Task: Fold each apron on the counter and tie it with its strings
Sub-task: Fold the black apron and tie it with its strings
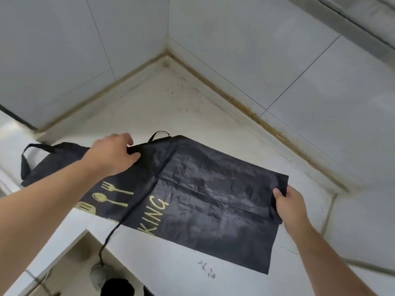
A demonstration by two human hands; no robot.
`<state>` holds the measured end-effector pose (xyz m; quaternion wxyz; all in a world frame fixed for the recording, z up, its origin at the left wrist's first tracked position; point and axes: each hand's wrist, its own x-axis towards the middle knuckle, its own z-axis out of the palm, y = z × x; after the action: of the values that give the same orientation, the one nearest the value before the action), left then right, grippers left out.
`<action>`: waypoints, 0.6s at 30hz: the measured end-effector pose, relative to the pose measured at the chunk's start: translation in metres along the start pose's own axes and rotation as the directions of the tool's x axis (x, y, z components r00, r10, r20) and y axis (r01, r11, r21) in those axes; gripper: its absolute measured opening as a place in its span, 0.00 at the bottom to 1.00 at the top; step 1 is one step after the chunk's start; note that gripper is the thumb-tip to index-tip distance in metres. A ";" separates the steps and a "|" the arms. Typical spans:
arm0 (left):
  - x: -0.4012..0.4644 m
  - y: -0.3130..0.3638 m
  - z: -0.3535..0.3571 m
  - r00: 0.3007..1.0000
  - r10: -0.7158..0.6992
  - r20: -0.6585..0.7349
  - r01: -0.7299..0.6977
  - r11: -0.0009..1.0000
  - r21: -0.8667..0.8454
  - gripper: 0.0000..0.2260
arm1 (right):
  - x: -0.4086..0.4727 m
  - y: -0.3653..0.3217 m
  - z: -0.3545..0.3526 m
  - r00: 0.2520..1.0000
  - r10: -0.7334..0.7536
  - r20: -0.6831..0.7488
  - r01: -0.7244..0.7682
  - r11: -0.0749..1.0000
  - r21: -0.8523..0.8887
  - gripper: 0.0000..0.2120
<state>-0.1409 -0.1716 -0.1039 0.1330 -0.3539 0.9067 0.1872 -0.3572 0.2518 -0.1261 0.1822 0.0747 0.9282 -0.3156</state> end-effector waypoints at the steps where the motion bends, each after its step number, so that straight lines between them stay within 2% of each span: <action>1: -0.003 -0.007 0.007 1.000 -0.008 0.003 0.008 0.997 0.076 0.19 | 0.001 0.004 0.003 1.000 0.012 0.001 -0.012 1.000 -0.019 0.06; 4: -0.016 -0.030 0.036 0.999 -0.029 -0.020 0.032 0.984 0.173 0.22 | 0.007 0.024 0.019 0.998 0.062 0.033 -0.060 0.996 -0.061 0.04; 6: -0.026 -0.041 0.050 0.994 -0.026 -0.108 0.044 0.985 0.168 0.26 | -0.002 0.024 0.024 0.996 0.085 0.033 -0.083 0.995 -0.064 0.08; 8: -0.039 -0.043 0.061 0.973 0.050 -0.225 -0.015 0.988 0.156 0.29 | -0.012 0.023 0.024 0.997 0.074 0.009 -0.073 0.994 -0.082 0.14; 10: -0.052 -0.036 0.071 0.959 0.164 -0.233 -0.139 0.983 0.117 0.28 | -0.023 0.019 0.023 0.994 -0.047 -0.100 0.025 0.977 -0.211 0.22; 12: -0.064 -0.024 0.080 0.977 0.196 -0.090 -0.199 0.980 -0.031 0.22 | -0.042 0.009 0.030 0.955 -0.266 -0.132 0.188 0.885 -0.426 0.27; 13: -0.068 -0.017 0.084 0.987 0.159 0.000 -0.158 0.981 -0.112 0.21 | -0.057 0.002 0.037 0.931 -0.358 -0.067 0.285 0.831 -0.478 0.27; 15: -0.075 -0.005 0.092 0.993 0.076 0.092 -0.063 0.988 -0.142 0.25 | -0.092 -0.010 0.056 0.862 -0.474 0.181 0.500 0.734 -0.460 0.26; 17: -0.081 0.007 0.095 0.995 0.037 0.098 -0.030 0.997 -0.076 0.26 | -0.123 -0.011 0.078 0.769 -0.442 0.461 0.627 0.661 -0.413 0.33; 18: -0.085 0.013 0.096 0.994 0.030 0.102 -0.025 0.998 -0.051 0.23 | -0.133 -0.007 0.089 0.739 -0.392 0.547 0.649 0.630 -0.426 0.37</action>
<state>-0.0784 -0.0712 -0.1544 0.1680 -0.3344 0.8985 0.2295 -0.2101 0.1885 -0.1362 0.2814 -0.3313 0.8987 -0.0574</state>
